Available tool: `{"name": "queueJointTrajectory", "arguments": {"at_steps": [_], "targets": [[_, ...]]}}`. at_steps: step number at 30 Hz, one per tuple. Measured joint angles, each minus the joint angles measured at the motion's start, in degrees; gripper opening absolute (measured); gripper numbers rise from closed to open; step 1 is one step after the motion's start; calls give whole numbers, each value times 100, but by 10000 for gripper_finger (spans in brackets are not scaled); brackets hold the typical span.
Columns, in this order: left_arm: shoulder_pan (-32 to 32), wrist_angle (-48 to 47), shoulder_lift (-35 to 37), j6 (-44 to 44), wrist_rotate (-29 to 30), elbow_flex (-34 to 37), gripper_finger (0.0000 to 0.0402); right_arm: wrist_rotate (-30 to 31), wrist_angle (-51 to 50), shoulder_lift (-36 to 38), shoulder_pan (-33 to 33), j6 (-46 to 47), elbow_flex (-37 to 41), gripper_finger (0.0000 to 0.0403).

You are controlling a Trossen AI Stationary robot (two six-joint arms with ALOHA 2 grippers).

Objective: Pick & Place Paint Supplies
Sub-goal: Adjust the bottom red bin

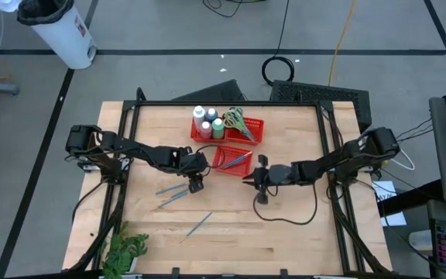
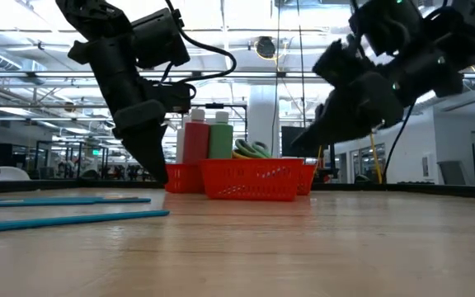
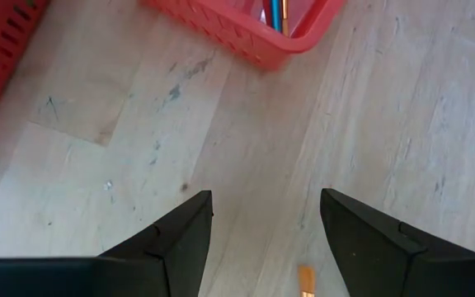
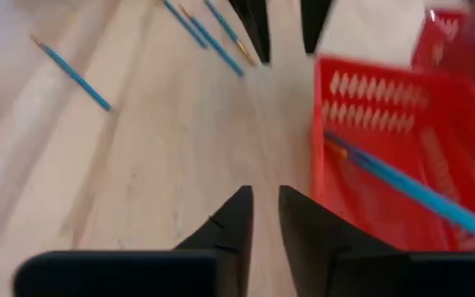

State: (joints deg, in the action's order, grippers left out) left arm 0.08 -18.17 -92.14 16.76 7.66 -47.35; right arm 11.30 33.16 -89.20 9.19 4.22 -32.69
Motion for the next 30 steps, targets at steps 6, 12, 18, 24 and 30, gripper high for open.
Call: {"name": "queueJointTrajectory", "arguments": {"at_steps": [6,12,18,24,30], "targets": [[0,106,0,55,-2,0,234,18,-179,-167,-20,259,0,3],[7,200,0,76,-10,0,234,840,-483,-167,-138,307,0,10],[7,199,0,72,-11,0,234,805,-429,-167,-364,266,0,1],[7,199,0,72,-12,0,234,790,-421,-167,-467,261,0,3],[7,197,0,26,-13,0,234,438,-487,-84,-467,206,0,4]]}}
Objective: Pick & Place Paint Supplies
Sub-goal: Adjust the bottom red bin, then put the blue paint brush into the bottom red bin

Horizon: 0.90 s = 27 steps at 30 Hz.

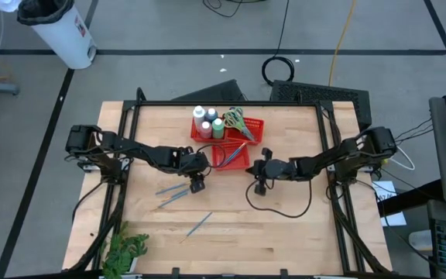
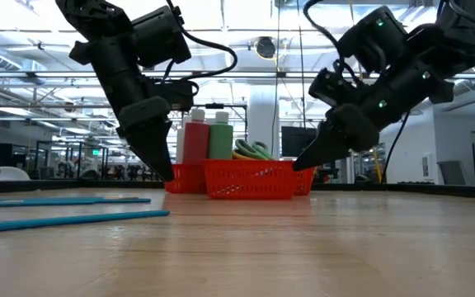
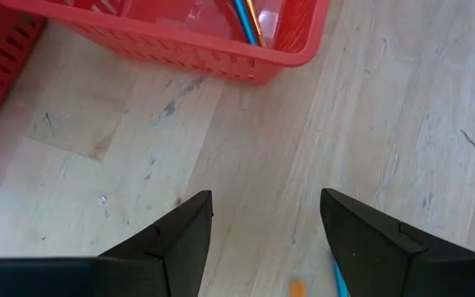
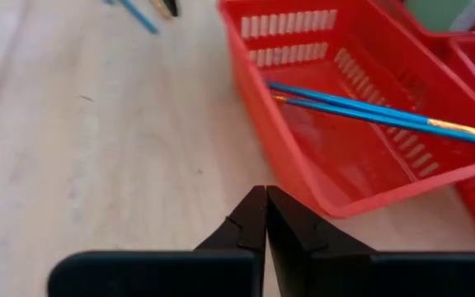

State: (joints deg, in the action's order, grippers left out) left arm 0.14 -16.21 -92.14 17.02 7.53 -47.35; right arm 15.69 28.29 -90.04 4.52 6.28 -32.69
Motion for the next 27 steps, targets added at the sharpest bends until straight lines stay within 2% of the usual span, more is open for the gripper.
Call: {"name": "queueJointTrajectory", "arguments": {"at_steps": [10,15,20,24,27], "targets": [[232,-143,345,13,19,34,234,-97,-652,1000,48,-98,-2,4],[606,83,878,193,513,400,234,-97,-1105,1633,45,-9,-2,4],[977,716,1447,517,905,1049,234,-77,-1286,2158,45,23,-2,4],[1105,1383,1580,736,911,1534,234,-89,-1063,2571,-43,-168,-2,13],[1153,1720,1538,776,724,1786,234,-79,-760,2854,-112,-424,-5,39]]}}
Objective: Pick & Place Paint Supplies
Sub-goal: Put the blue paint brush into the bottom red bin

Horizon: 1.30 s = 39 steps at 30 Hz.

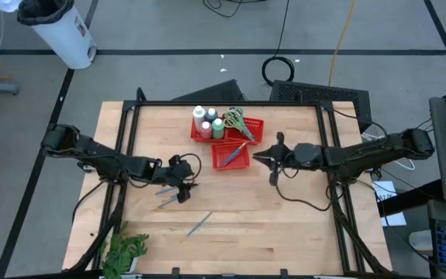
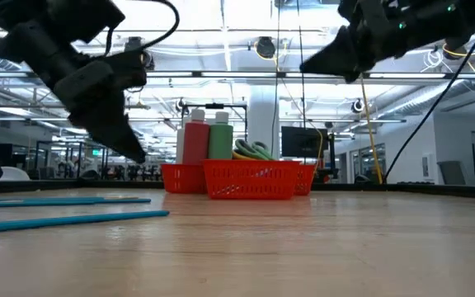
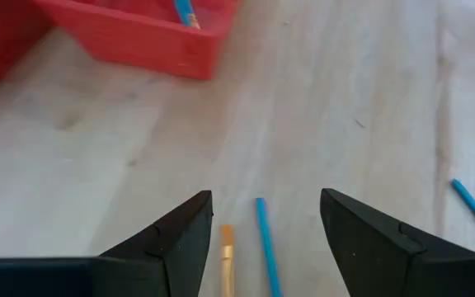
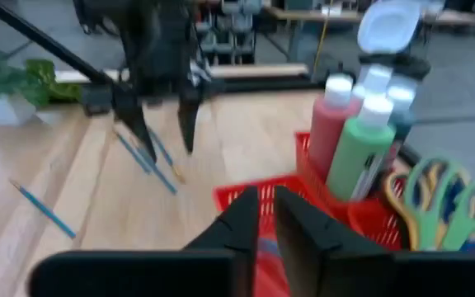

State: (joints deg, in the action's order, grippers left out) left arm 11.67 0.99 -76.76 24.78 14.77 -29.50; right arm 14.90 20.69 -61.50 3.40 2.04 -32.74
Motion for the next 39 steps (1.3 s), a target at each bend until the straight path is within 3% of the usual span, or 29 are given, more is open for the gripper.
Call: {"name": "queueJointTrajectory", "arguments": {"at_steps": [7,13,26,33,39], "targets": [[4,336,-300,132,-168,166,234,-9,607,318,15,-251,5,125],[8,406,-422,146,-243,166,234,-18,504,236,211,-262,5,162],[5,305,-698,-19,-215,166,234,-20,429,182,363,-295,7,154],[7,124,-904,-47,308,153,234,-20,423,182,363,-338,7,157],[-7,267,-878,-63,353,124,234,-20,389,182,363,-339,7,157]]}}
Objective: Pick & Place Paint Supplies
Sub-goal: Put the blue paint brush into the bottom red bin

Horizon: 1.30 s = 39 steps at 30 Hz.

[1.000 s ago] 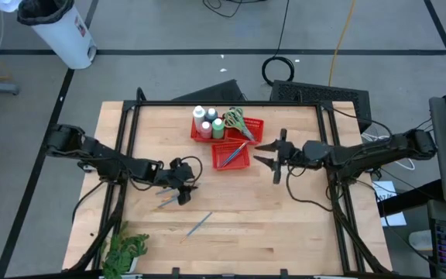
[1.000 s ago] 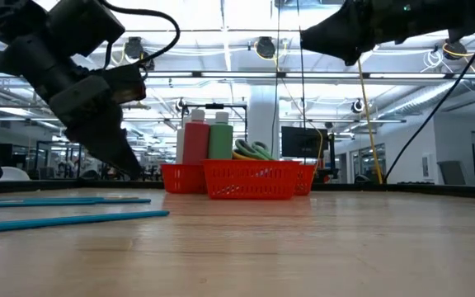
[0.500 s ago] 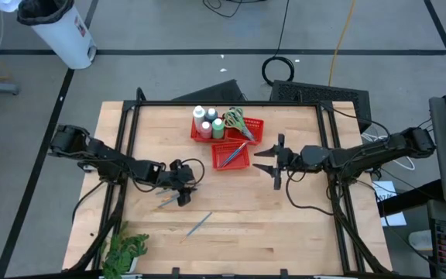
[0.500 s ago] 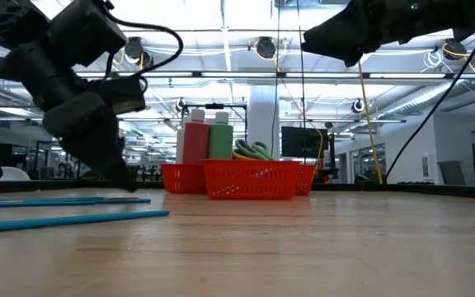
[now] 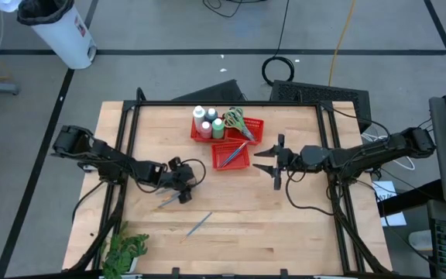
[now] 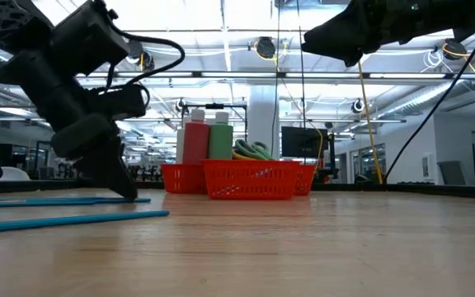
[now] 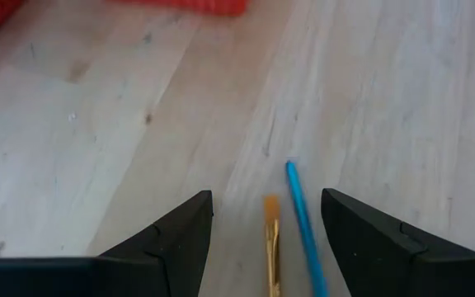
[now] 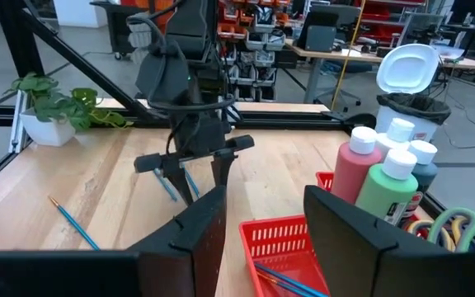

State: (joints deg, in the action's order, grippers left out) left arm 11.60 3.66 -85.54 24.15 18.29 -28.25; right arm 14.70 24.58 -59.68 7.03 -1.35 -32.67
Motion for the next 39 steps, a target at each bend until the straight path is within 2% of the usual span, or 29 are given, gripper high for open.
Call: {"name": "queueJointTrajectory", "arguments": {"at_steps": [7,14,26,33,39], "targets": [[4,27,35,-305,19,-88,234,0,-83,0,0,1,0,157],[4,-427,37,-164,540,-89,234,0,-87,0,0,1,0,157],[4,-841,42,86,393,-92,234,0,-88,0,0,2,0,157],[-4,-824,33,35,1219,-83,234,2,-88,0,0,3,0,157],[0,-698,33,141,1270,-83,234,2,-88,0,0,3,0,157]]}}
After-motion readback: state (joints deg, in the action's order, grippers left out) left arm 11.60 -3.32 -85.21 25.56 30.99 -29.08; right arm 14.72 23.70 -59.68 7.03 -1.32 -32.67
